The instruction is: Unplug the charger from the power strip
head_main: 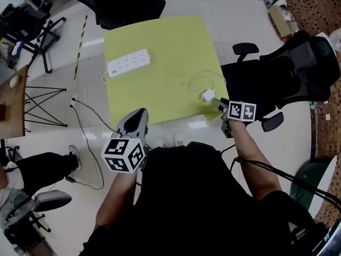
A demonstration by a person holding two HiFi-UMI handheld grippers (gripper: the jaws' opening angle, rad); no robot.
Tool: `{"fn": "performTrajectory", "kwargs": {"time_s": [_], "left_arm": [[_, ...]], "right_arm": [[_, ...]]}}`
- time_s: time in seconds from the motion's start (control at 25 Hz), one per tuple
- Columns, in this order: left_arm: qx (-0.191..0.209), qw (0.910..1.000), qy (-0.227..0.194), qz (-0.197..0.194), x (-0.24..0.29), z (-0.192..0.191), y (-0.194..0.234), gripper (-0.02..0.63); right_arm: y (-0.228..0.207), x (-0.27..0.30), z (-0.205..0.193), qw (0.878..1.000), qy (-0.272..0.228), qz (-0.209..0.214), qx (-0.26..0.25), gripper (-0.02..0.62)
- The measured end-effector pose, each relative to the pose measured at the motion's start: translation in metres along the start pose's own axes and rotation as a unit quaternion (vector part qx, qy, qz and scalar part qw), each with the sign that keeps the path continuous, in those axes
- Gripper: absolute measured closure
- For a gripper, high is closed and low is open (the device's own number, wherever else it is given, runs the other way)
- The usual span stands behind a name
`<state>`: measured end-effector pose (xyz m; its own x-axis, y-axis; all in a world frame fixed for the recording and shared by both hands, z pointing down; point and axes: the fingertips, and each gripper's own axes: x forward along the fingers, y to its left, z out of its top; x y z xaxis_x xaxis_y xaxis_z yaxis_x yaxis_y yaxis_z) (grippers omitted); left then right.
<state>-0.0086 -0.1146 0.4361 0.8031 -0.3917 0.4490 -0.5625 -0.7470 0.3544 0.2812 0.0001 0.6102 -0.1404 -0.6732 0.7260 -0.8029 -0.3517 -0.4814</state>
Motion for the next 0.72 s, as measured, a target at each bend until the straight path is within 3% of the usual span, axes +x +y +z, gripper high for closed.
{"fn": "performTrajectory", "kwargs": {"time_s": [0.16, 0.32, 0.52, 0.72], "left_arm": [[0.0, 0.9999, -0.006, -0.015, -0.001, -0.003, -0.001, 0.6], [-0.002, 0.9996, -0.01, -0.028, -0.002, -0.015, -0.006, 0.6], [0.007, 0.9994, -0.019, -0.028, -0.013, -0.02, -0.02, 0.6], [0.006, 0.9992, -0.04, -0.003, -0.036, -0.026, -0.045, 0.6]], "right_arm": [[0.027, -0.024, 0.009, 0.999, -0.038, 0.011, -0.016, 0.421], [0.062, -0.05, 0.017, 0.995, -0.089, 0.03, -0.04, 0.592], [0.111, -0.078, 0.033, 0.983, -0.138, 0.086, -0.088, 0.594], [0.154, -0.115, 0.034, 0.964, -0.154, 0.149, -0.156, 0.594]]}}
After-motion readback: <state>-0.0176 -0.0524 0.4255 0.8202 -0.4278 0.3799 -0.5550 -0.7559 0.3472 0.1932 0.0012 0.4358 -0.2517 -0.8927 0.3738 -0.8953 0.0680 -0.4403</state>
